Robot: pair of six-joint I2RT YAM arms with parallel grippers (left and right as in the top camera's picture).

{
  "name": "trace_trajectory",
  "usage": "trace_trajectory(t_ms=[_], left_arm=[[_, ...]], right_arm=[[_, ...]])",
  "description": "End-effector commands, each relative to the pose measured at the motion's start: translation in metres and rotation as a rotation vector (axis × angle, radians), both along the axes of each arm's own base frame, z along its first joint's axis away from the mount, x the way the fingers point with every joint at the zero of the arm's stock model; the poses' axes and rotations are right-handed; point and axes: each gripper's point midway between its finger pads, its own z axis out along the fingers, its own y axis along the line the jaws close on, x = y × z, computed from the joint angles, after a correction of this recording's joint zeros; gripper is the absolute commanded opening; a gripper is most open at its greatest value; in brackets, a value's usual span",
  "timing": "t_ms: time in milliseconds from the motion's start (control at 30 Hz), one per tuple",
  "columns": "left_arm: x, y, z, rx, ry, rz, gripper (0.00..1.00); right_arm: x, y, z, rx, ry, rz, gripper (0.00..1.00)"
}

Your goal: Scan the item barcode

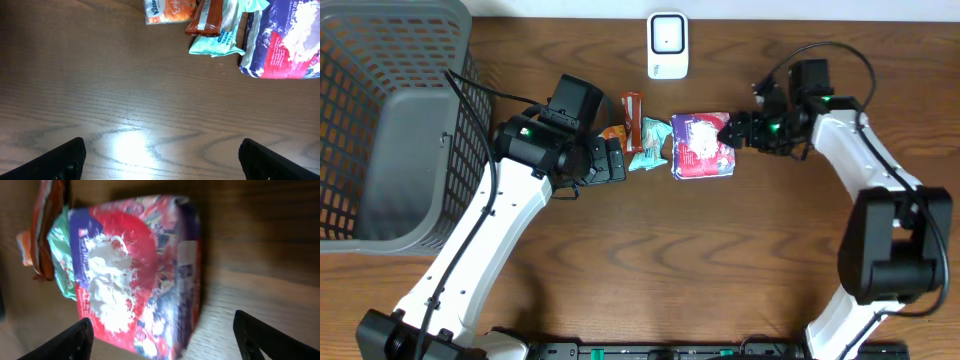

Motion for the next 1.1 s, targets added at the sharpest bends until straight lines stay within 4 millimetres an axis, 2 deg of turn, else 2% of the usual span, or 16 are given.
trace_trajectory(t_ms=[0, 133, 200, 300, 367, 467, 600, 700, 867, 967, 1033, 1067], left_arm=[[0.000, 0.002, -0.001, 0.010, 0.002, -0.001, 0.98], [0.000, 0.002, -0.001, 0.009, 0.003, -0.001, 0.98], [0.000, 0.002, -0.001, 0.009, 0.003, -0.001, 0.98], [0.000, 0.002, -0.001, 0.009, 0.003, -0.001, 0.98], [0.000, 0.002, -0.001, 0.010, 0.002, -0.001, 0.98], [0.000, 0.002, -0.001, 0.010, 0.002, -0.001, 0.98], [0.000, 0.002, -0.001, 0.009, 0.003, -0.001, 0.98], [0.000, 0.002, -0.001, 0.009, 0.003, -0.001, 0.98], [0.000, 0.002, -0.001, 0.010, 0.002, -0.001, 0.98], [0.000, 0.002, -0.001, 0.010, 0.002, -0.001, 0.98], [0.000, 0.002, -0.001, 0.010, 0.002, -0.001, 0.98], [0.000, 0.002, -0.001, 0.010, 0.002, -0.001, 0.98]], right_arm=[[0.003, 0.014, -0.005, 0.058, -0.010, 0.062, 0.85], [0.000, 0.029, -0.020, 0.128, -0.001, 0.137, 0.86], [-0.002, 0.030, -0.030, 0.135, 0.026, 0.137, 0.80], [-0.005, 0.031, -0.043, 0.135, 0.059, 0.138, 0.61], [-0.008, 0.033, -0.048, 0.135, 0.074, 0.141, 0.40], [-0.009, 0.037, -0.044, 0.135, 0.070, 0.151, 0.03], [-0.004, 0.032, -0.023, 0.084, 0.035, 0.142, 0.01], [0.005, 0.015, 0.002, -0.037, -0.003, 0.072, 0.01], [0.010, -0.036, 0.045, -0.404, -0.086, -0.113, 0.01], [0.000, -0.081, 0.068, -0.747, -0.123, -0.316, 0.01], [-0.008, -0.105, 0.082, -0.959, -0.151, -0.444, 0.01], [-0.011, -0.110, 0.085, -1.020, -0.162, -0.473, 0.01]])
